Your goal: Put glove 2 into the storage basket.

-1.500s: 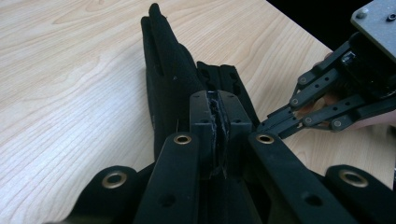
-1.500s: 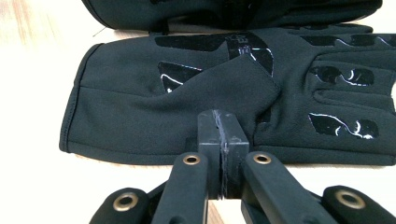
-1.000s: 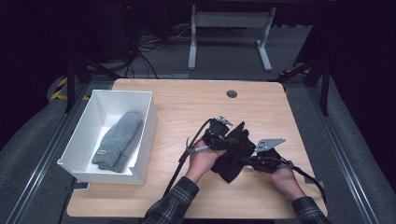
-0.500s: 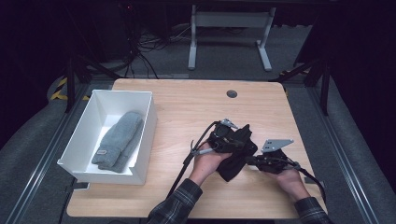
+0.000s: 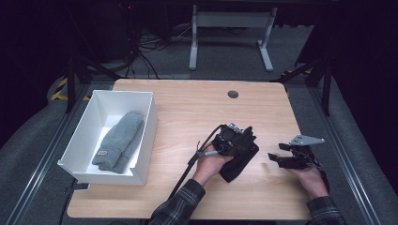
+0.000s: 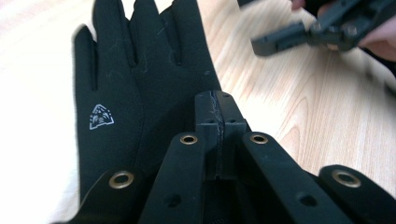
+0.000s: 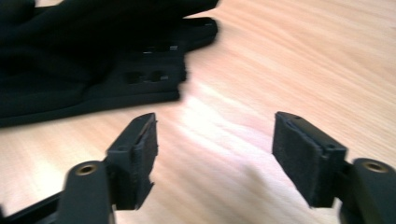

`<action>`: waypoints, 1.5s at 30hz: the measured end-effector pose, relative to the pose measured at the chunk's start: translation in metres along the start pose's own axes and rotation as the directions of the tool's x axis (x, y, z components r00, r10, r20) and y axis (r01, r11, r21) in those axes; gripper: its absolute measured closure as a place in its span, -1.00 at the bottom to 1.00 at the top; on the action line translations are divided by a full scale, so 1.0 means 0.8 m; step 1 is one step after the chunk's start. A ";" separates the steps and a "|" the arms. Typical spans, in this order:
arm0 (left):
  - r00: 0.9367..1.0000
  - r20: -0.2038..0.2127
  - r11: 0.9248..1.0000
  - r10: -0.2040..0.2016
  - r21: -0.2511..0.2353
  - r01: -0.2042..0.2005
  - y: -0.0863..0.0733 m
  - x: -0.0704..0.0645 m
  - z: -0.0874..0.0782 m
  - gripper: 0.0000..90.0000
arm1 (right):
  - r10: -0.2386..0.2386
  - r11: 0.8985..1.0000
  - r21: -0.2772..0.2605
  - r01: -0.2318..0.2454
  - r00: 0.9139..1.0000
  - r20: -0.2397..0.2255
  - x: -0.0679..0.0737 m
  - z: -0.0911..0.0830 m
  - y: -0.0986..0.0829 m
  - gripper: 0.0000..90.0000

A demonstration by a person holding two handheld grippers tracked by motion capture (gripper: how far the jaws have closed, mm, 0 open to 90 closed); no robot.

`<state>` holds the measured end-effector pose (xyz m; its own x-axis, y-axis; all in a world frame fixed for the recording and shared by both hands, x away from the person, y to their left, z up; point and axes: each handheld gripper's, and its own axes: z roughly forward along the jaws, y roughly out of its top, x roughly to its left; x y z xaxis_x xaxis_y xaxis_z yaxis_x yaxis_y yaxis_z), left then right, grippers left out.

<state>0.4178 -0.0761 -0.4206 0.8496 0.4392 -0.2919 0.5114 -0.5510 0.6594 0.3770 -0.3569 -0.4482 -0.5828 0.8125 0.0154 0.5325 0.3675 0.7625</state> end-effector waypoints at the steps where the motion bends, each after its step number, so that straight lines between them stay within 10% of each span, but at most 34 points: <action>1: 1.000 0.006 1.000 0.005 0.009 -0.005 -0.001 -0.001 0.003 1.00 | 0.009 1.000 0.004 -0.009 1.000 0.000 -0.002 0.001 0.000 -0.35; 12: 0.999 -0.003 0.994 0.040 0.098 -0.039 -0.016 -0.015 0.039 1.00 | 0.026 1.000 0.006 -0.026 0.998 0.059 -0.012 0.012 -0.003 -0.49; 27: 0.995 0.024 0.989 0.092 0.110 -0.094 -0.030 -0.043 0.028 1.00 | 0.030 1.000 0.001 -0.030 0.997 0.071 -0.014 0.016 -0.007 -0.61; 45: 0.993 -0.066 0.984 0.096 0.155 -0.085 -0.054 -0.012 -0.007 1.00 | -0.001 1.000 0.031 -0.001 0.998 0.064 -0.010 0.025 -0.009 -0.64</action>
<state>0.3870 -0.0521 -0.4424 0.8843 0.4303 -0.1812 0.4515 -0.6895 0.5664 0.3904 -0.3571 -0.4671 -0.5428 0.8395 -0.0263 0.5519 0.3801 0.7422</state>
